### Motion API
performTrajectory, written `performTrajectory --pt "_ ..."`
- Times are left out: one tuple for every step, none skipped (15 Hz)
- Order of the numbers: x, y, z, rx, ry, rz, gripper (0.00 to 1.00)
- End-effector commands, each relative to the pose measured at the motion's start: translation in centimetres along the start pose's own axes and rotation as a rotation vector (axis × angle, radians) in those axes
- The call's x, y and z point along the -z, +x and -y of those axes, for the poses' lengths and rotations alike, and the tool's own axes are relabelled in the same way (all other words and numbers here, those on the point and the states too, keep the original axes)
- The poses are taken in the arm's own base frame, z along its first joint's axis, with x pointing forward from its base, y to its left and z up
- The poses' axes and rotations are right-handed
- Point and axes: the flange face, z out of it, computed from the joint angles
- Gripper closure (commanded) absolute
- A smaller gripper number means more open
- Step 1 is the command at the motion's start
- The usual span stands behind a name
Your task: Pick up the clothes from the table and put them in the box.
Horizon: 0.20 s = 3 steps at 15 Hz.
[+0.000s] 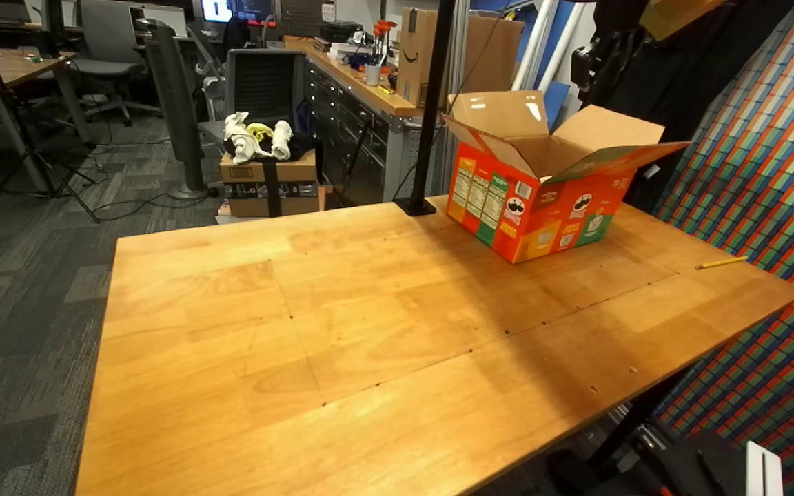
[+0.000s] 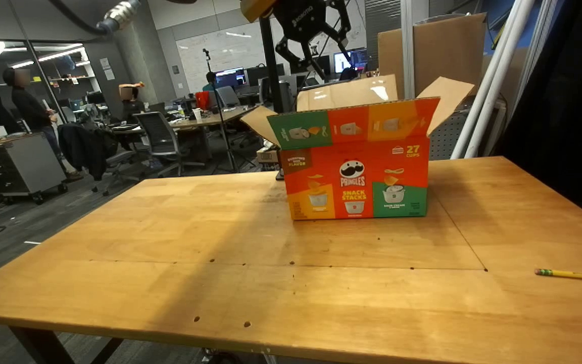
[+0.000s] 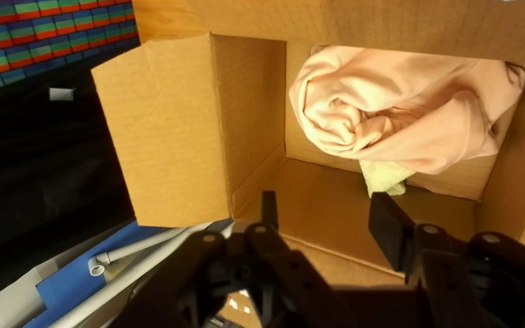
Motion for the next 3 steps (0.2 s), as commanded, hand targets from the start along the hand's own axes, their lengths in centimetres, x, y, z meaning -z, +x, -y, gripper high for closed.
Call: performTrajectory --pt "0.04 0.03 -0.03 0.000 0.001 0.000 0.43" --pt "0.04 0.03 -0.03 0.000 0.001 0.000 0.43" --pt "0.04 0.03 -0.03 0.000 0.001 0.000 0.43"
